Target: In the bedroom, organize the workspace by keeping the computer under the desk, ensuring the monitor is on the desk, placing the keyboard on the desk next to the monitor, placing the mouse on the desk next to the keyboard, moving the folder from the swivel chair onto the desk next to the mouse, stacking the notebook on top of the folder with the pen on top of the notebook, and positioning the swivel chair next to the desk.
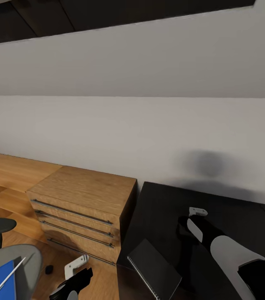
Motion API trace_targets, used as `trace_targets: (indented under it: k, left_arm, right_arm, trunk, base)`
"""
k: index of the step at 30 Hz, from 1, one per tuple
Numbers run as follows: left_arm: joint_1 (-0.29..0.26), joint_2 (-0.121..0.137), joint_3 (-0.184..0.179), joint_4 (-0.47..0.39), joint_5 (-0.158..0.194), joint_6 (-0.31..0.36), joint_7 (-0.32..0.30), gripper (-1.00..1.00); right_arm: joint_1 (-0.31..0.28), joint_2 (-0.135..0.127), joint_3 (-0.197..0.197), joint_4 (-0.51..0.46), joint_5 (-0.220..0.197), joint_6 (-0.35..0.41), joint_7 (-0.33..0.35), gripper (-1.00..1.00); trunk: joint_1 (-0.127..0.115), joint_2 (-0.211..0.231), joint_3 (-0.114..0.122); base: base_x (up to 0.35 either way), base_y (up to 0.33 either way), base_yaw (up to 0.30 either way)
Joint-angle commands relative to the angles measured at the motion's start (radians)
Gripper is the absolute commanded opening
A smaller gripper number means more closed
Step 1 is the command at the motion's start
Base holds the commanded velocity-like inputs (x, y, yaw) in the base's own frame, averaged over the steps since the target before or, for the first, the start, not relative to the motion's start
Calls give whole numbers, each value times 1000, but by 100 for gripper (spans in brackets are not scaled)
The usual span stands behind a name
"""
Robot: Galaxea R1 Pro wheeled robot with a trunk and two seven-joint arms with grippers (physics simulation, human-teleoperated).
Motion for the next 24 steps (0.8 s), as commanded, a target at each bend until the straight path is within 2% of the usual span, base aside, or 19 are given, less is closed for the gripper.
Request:
trace_targets:
  k: [1, 9, 15, 24]
  left_arm:
    - [-1, 0, -1, -1, 10, 2, 9, 100]
    - [-1, 0, -1, 3, 9, 2, 9, 100]
    - [-1, 0, -1, 3, 9, 2, 9, 100]
    - [-1, 0, -1, 14, 9, 0, 9, 100]
  right_arm:
    - [0, -1, 10, 9, -5, 11, -7, -100]
    - [0, -1, 10, 6, -5, 10, -4, -100]
    - [0, 0, 10, -9, -4, 8, 44, -100]
    - [0, 0, 10, -13, -4, 6, 51, -100]
  trunk:
    - [0, 0, -1]
    - [0, 0, -1]
    - [0, 0, -1]
    - [0, 0, -1]
  base:
    - [0, 0, 0]
    - [0, 0, 0]
    - [0, 0, 0]
    - [0, 0, 0]
